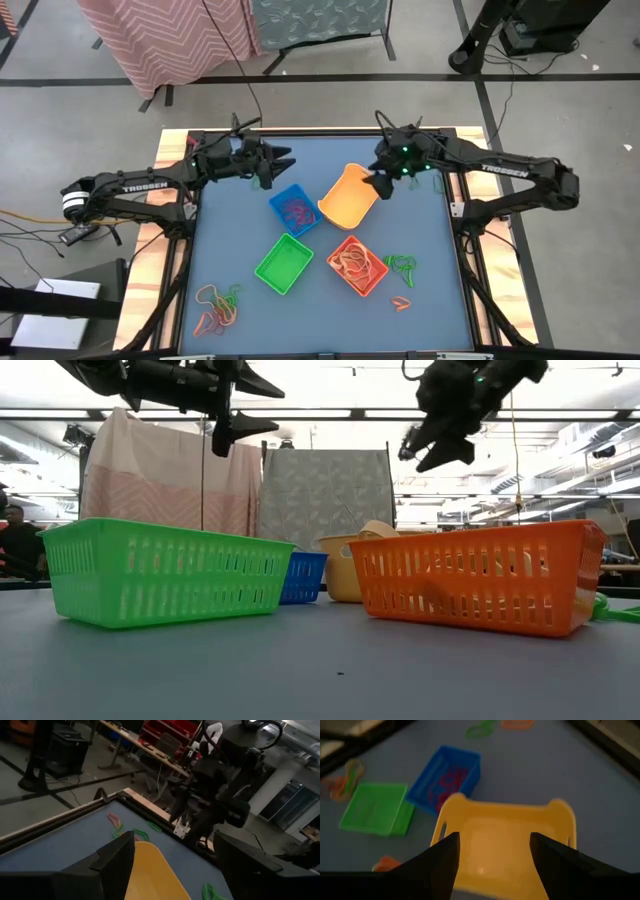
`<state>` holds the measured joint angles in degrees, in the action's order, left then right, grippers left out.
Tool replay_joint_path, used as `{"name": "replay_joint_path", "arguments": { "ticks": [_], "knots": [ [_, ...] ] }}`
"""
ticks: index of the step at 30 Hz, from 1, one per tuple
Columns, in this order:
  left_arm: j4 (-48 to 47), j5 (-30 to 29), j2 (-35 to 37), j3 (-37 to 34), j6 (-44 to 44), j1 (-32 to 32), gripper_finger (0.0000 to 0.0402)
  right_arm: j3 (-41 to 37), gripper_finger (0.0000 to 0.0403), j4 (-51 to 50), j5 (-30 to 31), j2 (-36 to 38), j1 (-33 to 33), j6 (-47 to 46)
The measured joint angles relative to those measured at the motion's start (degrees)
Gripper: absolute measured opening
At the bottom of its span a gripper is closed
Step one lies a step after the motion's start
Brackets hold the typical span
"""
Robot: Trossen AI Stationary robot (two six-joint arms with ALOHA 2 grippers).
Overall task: Sort rubber bands into baskets
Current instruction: Put the orange rubber band into the green bin
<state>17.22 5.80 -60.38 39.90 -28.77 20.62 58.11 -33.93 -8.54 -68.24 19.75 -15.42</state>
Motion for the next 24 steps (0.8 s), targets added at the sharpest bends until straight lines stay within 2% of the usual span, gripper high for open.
{"name": "replay_joint_path", "arguments": {
  "ticks": [3, 7, 9, 12, 15, 17, 20, 24],
  "knots": [
    [-0.77, 3.6, 0.0, 0.0, -2.28, 0.04, 0.0272, 0.0, 0.025, -2.54, 0.08, 0.5, -1.25, 0.0],
    [-3.48, 15.32, 0.0, 0.0, -7.98, -0.69, 0.0267, 0.0, 0.025, -3.08, 0.99, -0.25, -2.71, 0.0],
    [-7.13, 17.96, 0.0, 0.02, -8.86, -2.31, 0.0259, 0.0, 0.0251, -2.92, 1.03, -0.95, -3.21, 0.35],
    [-16.19, 16.19, -0.04, 1.98, -5.92, -3.31, 0.0244, -0.02, 0.025, -2.58, 1.92, -2.04, -3.33, 0.48],
    [-25.33, 7.98, -1.54, 7.35, -3.74, -1.02, 0.0226, -0.02, 0.0249, -1.64, 2.35, -3.28, -3.3, 0.46],
    [-34.19, 4.54, -4.14, 12.41, -2.72, 2.47, 0.0216, -0.02, 0.025, -0.72, 2.53, -4.16, -3.29, 0.42],
    [-47.13, 4.21, -11.72, 21.83, 2.93, 9.63, 0.0203, -0.02, 0.025, 0.9, 1.75, -5.5, -3.3, -0.31],
    [-61.09, 3.89, -26.15, 33.91, 12.47, 18.03, 0.0197, -0.02, 0.0248, 2.19, -1.09, -6.98, -3.75, -4.39]
  ]
}}
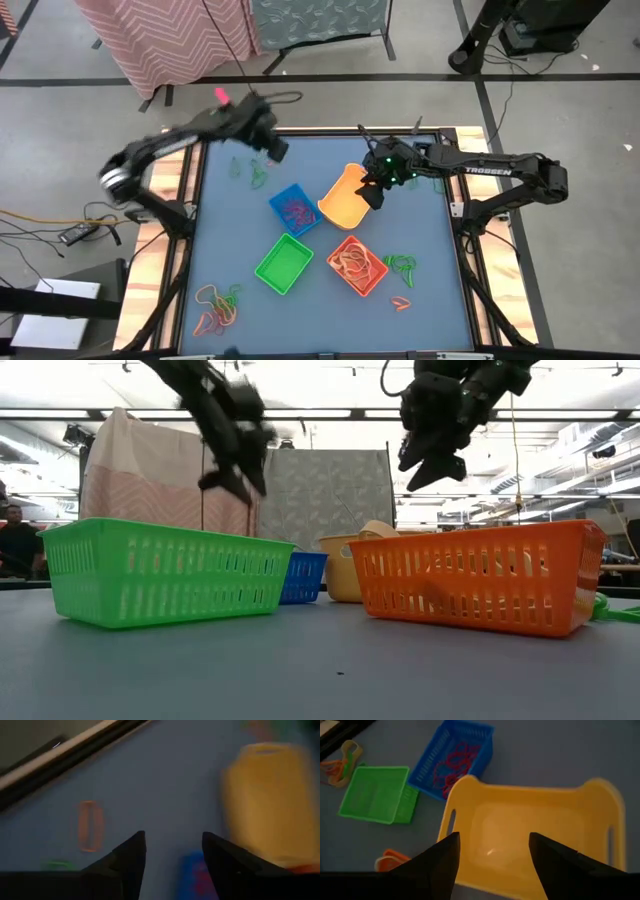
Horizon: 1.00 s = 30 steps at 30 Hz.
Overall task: Sort rubber bands into baskets
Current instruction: Put the orange rubber band into the green bin
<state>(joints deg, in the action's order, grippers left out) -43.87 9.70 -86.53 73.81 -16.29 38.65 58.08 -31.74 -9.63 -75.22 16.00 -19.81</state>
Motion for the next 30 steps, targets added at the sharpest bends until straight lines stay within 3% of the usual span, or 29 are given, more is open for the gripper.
{"name": "replay_joint_path", "arguments": {
  "ticks": [6, 11, 20, 30],
  "knots": [
    [-13.24, -5.4, -20.91, 16.31, 6.5, 7.1, 0.0197, 0.0, 0.025, 0.48, -2.43, -1.1, -2.73, -8.2],
    [-16.55, -7.3, -31.07, 22.93, 7.21, 8.37, 0.0197, -0.01, 0.0248, 1.02, -1.67, -1.13, -6.54, -11.32],
    [-17.3, -9.39, -36.23, 23.07, 8.85, 8.0, 0.0197, -0.01, 0.0247, 2.78, 5.59, -1.13, -12.15, -15.18],
    [-15.63, -11.4, -36.53, 19.15, 8.69, 8.35, 0.0197, 0.0, 0.0247, 3.69, 7.26, -1.13, -13.26, -15.24]
  ]
}}
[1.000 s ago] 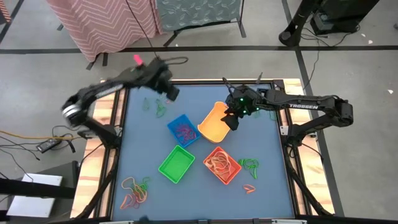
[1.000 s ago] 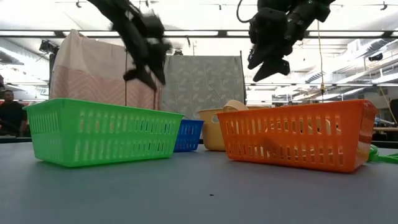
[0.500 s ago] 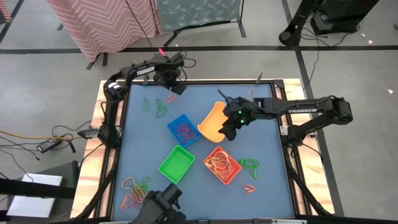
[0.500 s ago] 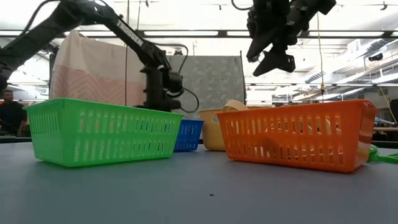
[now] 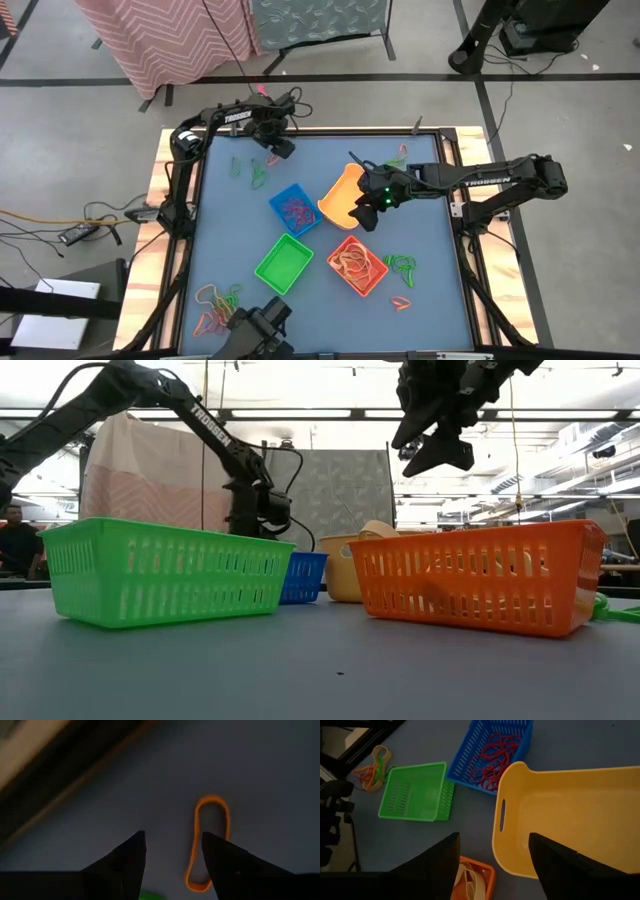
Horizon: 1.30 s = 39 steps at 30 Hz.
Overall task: Sort rubber bands into baskets
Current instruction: Put the orange rubber band into the green bin
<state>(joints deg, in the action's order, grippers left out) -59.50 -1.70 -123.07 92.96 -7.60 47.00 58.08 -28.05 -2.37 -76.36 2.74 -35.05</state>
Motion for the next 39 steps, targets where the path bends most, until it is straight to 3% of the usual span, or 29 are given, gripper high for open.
{"name": "replay_joint_path", "arguments": {
  "ticks": [9, 12, 15, 17, 23, 30, 35, 39],
  "knots": [
    [2.82, 0.47, 0.52, -3.72, 0.16, -0.46, 0.0184, -0.02, 0.0247, 0.15, 0.02, 0.02, 0.0, 0.04],
    [2.82, 0.96, 0.42, -3.59, 1.28, -0.97, 0.0129, -0.02, 0.0247, 0.15, 0.0, 0.02, 0.0, 0.1],
    [3.07, 1.41, 0.37, -3.62, 1.52, -1.75, 0.0034, -0.01, 0.0247, 0.14, 0.0, 0.02, 0.0, 0.16],
    [3.14, 1.49, 0.33, -3.62, 1.91, -2.21, 0.0013, -0.01, 0.0247, 0.15, 0.01, 0.02, 0.0, 0.21],
    [3.37, 2.68, 4.15, -4.27, 3.11, -2.74, 0.0003, -0.02, 0.0247, 0.13, 0.0, 0.02, 0.0, 1.89],
    [3.59, 3.22, 17.45, -4.45, 7.59, -5.06, 0.0001, -0.02, 0.0247, 0.09, 1.61, 0.02, 0.42, 5.78],
    [0.64, 5.04, 27.26, -4.86, 9.01, -13.51, 0.0001, -0.01, 0.0247, 0.0, 3.21, 0.02, 1.64, 8.15],
    [1.15, 5.04, 35.25, -10.76, 7.47, -24.1, 0.0001, -0.02, 0.0247, -0.41, 3.21, 0.02, 2.87, 10.16]
  ]
}}
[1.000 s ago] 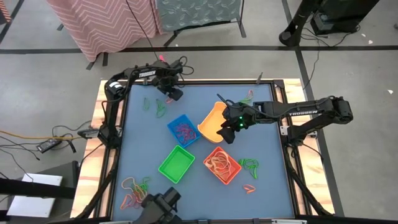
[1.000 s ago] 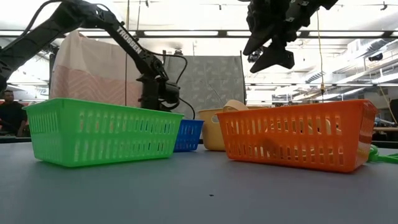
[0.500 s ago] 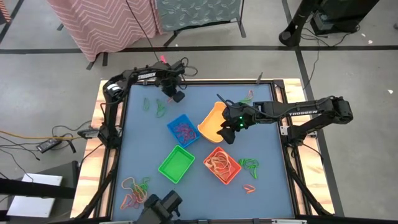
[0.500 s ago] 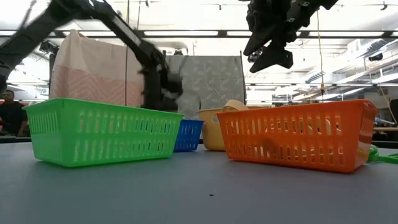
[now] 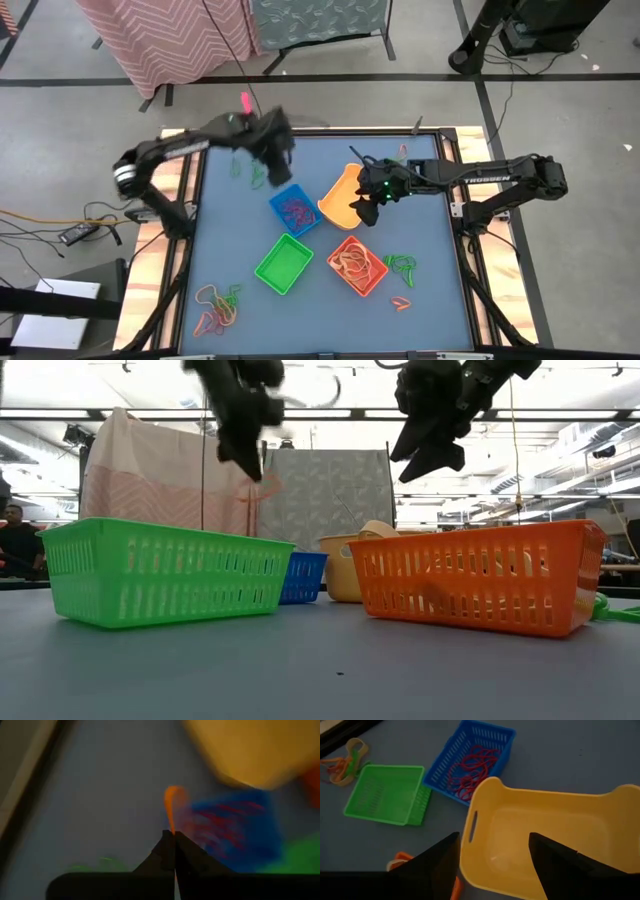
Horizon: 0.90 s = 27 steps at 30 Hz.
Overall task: Sort rubber bands into baskets
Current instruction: Put the orange rubber band into the green bin
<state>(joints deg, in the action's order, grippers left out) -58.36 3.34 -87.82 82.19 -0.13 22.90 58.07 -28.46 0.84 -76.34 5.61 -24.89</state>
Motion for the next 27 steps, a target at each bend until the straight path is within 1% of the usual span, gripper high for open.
{"name": "replay_joint_path", "arguments": {
  "ticks": [3, 6, 9, 11, 13, 16, 19, 21, 24, 27],
  "knots": [
    [1.44, 0.6, 6.14, -8.07, -7.5, -8.06, 0.0001, 0.0, 0.0247, -0.21, -0.14, 0.0, 0.88, 1.66],
    [6.19, 0.53, 11.78, -17.74, -16.74, -16.27, 0.0, 0.0, 0.0247, -0.49, -0.4, 0.0, 1.48, 3.36],
    [15.42, 2.7, 16.04, -26.19, -26.33, -24.95, 0.0, 0.0, 0.0247, -0.58, -0.44, 0.0, 2.06, 5.01],
    [23.04, 3.8, 16.68, -30.31, -29.62, -30.31, 0.0, 0.0, 0.0247, -0.8, -0.44, 0.0, 2.41, 5.64],
    [29.75, 2.68, 16.21, -33.12, -31.13, -34.3, 0.0, 0.0, 0.0247, -0.92, -0.46, 0.0, 2.84, 6.01],
    [37.2, 1.82, 12.98, -35.22, -33.18, -36.98, 0.0, 0.0, 0.0247, -0.93, -0.46, 0.0, 3.53, 6.03],
    [38.52, 1.43, 9.2, -35.3, -36.19, -37.32, 0.0001, 0.0, 0.0247, -1.14, -0.72, 0.02, 4.03, 6.03],
    [39.01, 2.9, 7.25, -35.17, -37.68, -37.27, 0.0008, 0.02, 0.0247, -1.3, -1.25, 0.02, 4.2, 6.03],
    [40.49, 5.97, 5.12, -35.17, -40.27, -37.25, 0.0032, 0.0, 0.0247, -1.39, -3.46, 0.02, 4.39, 6.28],
    [42.52, 8.01, 4.62, -35.16, -41.36, -37.25, 0.0072, 0.02, 0.0247, -1.34, -5.75, 0.16, 4.37, 7.17]
  ]
}}
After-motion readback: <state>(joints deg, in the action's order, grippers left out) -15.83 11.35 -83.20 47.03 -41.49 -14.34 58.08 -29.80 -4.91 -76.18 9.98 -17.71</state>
